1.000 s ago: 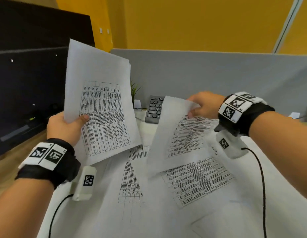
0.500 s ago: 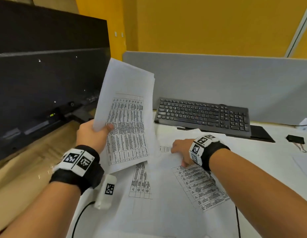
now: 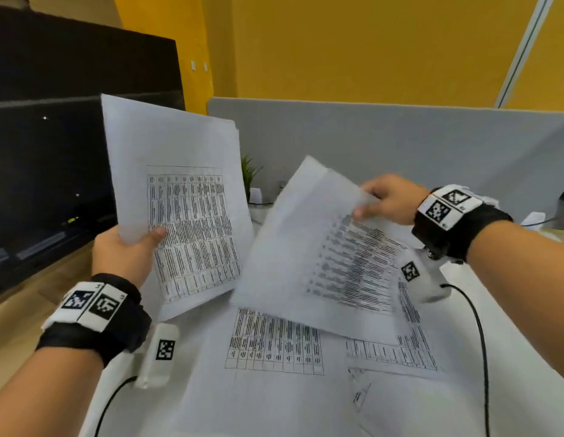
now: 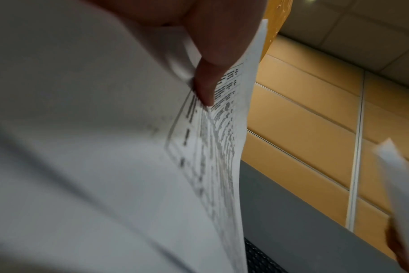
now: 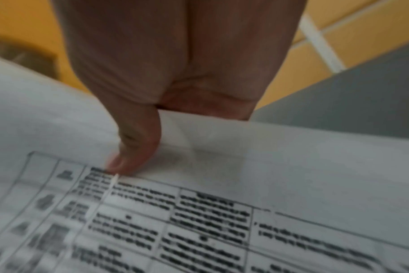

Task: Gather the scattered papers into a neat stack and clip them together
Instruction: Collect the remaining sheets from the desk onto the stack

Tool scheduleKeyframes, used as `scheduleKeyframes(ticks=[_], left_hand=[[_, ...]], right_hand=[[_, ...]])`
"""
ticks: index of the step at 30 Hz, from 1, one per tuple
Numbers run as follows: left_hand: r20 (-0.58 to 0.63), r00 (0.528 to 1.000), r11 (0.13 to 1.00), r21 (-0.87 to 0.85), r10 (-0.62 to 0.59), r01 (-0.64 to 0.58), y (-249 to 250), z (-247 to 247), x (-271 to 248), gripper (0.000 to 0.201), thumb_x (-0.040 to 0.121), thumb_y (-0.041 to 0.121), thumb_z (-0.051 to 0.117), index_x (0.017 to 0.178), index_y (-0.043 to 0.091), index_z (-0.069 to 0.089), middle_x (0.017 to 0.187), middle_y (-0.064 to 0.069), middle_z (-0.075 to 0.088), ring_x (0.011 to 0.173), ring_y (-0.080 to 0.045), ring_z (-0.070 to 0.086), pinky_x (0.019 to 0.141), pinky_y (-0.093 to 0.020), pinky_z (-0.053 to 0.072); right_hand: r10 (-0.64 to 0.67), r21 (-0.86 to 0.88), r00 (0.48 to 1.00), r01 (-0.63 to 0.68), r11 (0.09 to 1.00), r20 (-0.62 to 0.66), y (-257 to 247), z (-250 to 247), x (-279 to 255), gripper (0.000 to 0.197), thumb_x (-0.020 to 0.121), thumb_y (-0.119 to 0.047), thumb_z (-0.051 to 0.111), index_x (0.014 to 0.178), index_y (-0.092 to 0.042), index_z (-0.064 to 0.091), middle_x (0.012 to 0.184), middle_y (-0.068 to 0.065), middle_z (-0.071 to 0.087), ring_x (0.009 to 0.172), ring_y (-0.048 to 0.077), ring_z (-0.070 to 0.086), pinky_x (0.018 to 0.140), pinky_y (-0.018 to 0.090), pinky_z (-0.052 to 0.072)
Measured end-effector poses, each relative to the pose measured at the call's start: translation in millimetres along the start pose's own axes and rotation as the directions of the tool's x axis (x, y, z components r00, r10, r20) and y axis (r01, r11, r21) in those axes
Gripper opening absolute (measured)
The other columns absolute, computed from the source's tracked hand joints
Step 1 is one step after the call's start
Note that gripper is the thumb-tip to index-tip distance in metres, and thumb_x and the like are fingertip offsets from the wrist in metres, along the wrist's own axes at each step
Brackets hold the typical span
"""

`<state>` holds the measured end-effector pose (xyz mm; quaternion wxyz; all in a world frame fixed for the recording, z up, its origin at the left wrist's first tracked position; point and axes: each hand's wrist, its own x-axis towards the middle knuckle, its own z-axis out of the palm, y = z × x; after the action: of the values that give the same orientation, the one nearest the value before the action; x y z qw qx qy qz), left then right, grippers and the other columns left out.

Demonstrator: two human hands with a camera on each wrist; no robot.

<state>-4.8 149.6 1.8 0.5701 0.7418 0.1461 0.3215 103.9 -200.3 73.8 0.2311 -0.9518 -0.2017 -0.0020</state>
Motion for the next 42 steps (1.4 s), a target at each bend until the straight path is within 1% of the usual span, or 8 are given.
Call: scheduleKeyframes(ticks=[4, 13, 18, 23, 26, 29, 32, 42], left_hand=[[0.153, 0.988, 0.999, -0.053, 0.0, 0.008, 18.2, 25.3, -12.2, 0.025, 0.082, 0.013, 0.067, 0.106, 0.009, 0.065, 0.1, -0.006, 0.065, 0.094, -0.024, 0.061, 0.083, -0.032, 0.042], [0.41, 0.909, 0.955, -0.234, -0.071, 0.18, 48.7, 70.4, -41.0, 0.042, 0.083, 0.042, 0.058, 0.11, 0.011, 0.063, 0.105, -0.009, 0.07, 0.094, -0.022, 0.067, 0.081, -0.033, 0.053], [0.515, 0.842, 0.869, -0.329, -0.162, 0.369, 37.0, 73.4, -49.3, 0.066, 0.065, 0.067, 0.061, 0.116, 0.025, 0.06, 0.107, 0.0, 0.072, 0.096, -0.02, 0.069, 0.088, -0.043, 0.05], [0.325, 0.934, 0.988, 0.009, -0.151, 0.156, 18.3, 58.7, -37.5, 0.039, 0.079, 0.014, 0.069, 0.117, 0.009, 0.06, 0.111, -0.008, 0.065, 0.101, -0.028, 0.061, 0.091, -0.039, 0.044], [0.214, 0.964, 0.985, 0.11, -0.156, 0.134, 7.6, 42.9, -25.7, 0.032, 0.083, 0.008, 0.064, 0.115, 0.002, 0.06, 0.101, -0.014, 0.063, 0.095, -0.031, 0.059, 0.085, -0.039, 0.044], [0.095, 0.982, 0.982, 0.115, -0.161, 0.15, -4.1, 29.0, -15.7, 0.03, 0.084, 0.008, 0.063, 0.112, 0.0, 0.061, 0.101, -0.016, 0.063, 0.091, -0.028, 0.056, 0.084, -0.038, 0.042], [0.027, 0.977, 0.975, 0.072, -0.211, 0.208, -15.3, 26.5, -13.3, 0.035, 0.083, 0.012, 0.065, 0.115, 0.0, 0.059, 0.106, -0.016, 0.063, 0.094, -0.031, 0.058, 0.09, -0.042, 0.044], [-0.058, 0.962, 0.962, -0.076, -0.266, 0.261, -20.0, 23.6, -18.4, 0.041, 0.084, 0.015, 0.065, 0.121, 0.002, 0.056, 0.118, -0.017, 0.061, 0.105, -0.035, 0.058, 0.091, -0.039, 0.042]], right_hand=[[0.149, 0.565, 0.944, 0.045, 0.824, -0.293, -5.5, -16.6, -8.0, 0.019, 0.084, -0.017, 0.067, 0.103, -0.015, 0.066, 0.092, 0.005, 0.068, 0.08, 0.021, 0.064, 0.073, 0.031, 0.051], [0.3, 0.823, 0.95, -0.104, 0.559, -0.084, -6.1, 31.7, -6.5, 0.037, 0.085, -0.022, 0.065, 0.12, -0.012, 0.057, 0.118, 0.011, 0.064, 0.105, 0.03, 0.061, 0.098, 0.051, 0.045], [0.361, 0.769, 0.904, -0.058, 0.636, -0.23, -19.4, 52.8, -11.5, 0.04, 0.086, -0.016, 0.063, 0.124, -0.009, 0.053, 0.118, 0.008, 0.065, 0.102, 0.025, 0.064, 0.09, 0.039, 0.051], [0.328, 0.656, 0.92, -0.113, 0.746, -0.215, -33.4, 66.5, -7.0, 0.031, 0.086, -0.015, 0.063, 0.111, -0.015, 0.045, 0.115, 0.012, 0.062, 0.101, 0.03, 0.063, 0.086, 0.047, 0.054], [0.314, 0.136, 0.949, -0.312, 0.94, 0.003, -29.2, 79.8, -20.7, 0.037, 0.087, -0.028, 0.06, 0.117, -0.014, 0.044, 0.108, 0.012, 0.062, 0.094, 0.031, 0.064, 0.081, 0.045, 0.056], [0.282, -0.378, 0.935, -0.187, 0.907, 0.214, -29.8, 105.3, -37.3, 0.054, 0.088, -0.043, 0.056, 0.13, -0.01, 0.049, 0.123, 0.013, 0.059, 0.109, 0.033, 0.059, 0.083, 0.035, 0.046], [0.427, -0.276, 0.878, -0.365, 0.889, 0.215, -39.5, 135.4, -36.8, 0.073, 0.079, -0.056, 0.06, 0.133, -0.01, 0.045, 0.13, 0.013, 0.054, 0.117, 0.034, 0.054, 0.088, 0.041, 0.044], [0.618, 0.047, 0.75, -0.644, 0.764, 0.236, -61.8, 153.7, -25.2, 0.081, 0.091, -0.026, 0.052, 0.149, -0.014, -0.003, 0.147, 0.024, 0.027, 0.131, 0.041, 0.036, 0.099, 0.053, 0.037]])
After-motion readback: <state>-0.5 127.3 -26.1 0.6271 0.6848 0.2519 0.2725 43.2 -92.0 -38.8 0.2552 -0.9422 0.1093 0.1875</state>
